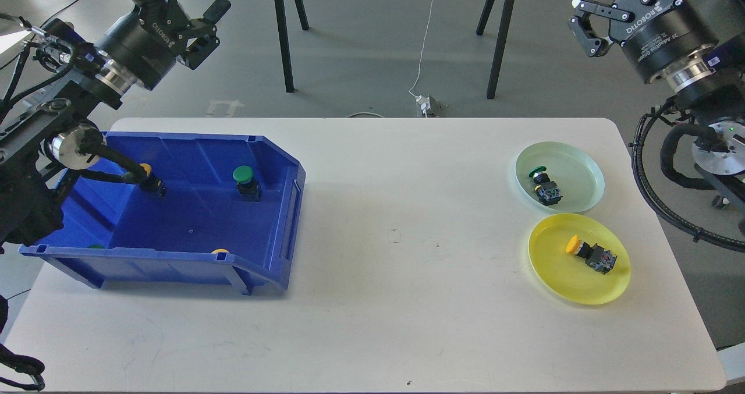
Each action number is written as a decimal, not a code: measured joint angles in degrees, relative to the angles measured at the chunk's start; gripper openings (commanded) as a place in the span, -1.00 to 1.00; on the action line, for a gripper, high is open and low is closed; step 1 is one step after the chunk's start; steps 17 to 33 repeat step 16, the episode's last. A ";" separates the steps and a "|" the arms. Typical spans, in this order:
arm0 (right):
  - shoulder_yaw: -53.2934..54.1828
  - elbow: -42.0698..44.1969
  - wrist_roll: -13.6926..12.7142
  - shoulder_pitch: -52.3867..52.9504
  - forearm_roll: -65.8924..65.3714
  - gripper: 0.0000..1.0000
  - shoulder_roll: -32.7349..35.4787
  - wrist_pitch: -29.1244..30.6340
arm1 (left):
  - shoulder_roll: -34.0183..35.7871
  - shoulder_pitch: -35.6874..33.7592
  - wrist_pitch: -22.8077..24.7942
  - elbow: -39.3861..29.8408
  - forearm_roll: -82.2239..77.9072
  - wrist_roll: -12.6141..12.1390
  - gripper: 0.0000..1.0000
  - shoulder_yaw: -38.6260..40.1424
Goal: Pass button and place on color plate
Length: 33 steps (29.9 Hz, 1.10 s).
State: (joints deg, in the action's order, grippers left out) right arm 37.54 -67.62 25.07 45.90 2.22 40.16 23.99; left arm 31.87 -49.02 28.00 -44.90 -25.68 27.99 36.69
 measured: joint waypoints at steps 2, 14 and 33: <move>1.03 0.00 0.04 -2.03 0.31 0.96 -0.02 2.79 | 0.90 1.23 0.00 0.27 0.66 0.00 0.89 0.07; 2.87 2.36 0.08 -6.97 2.31 0.96 -3.86 4.01 | 1.97 3.85 -0.01 -0.97 2.38 0.00 0.89 1.94; 2.96 2.64 0.10 -7.44 3.87 0.95 -4.10 4.01 | 1.93 3.91 0.00 -1.27 2.45 0.00 0.89 2.18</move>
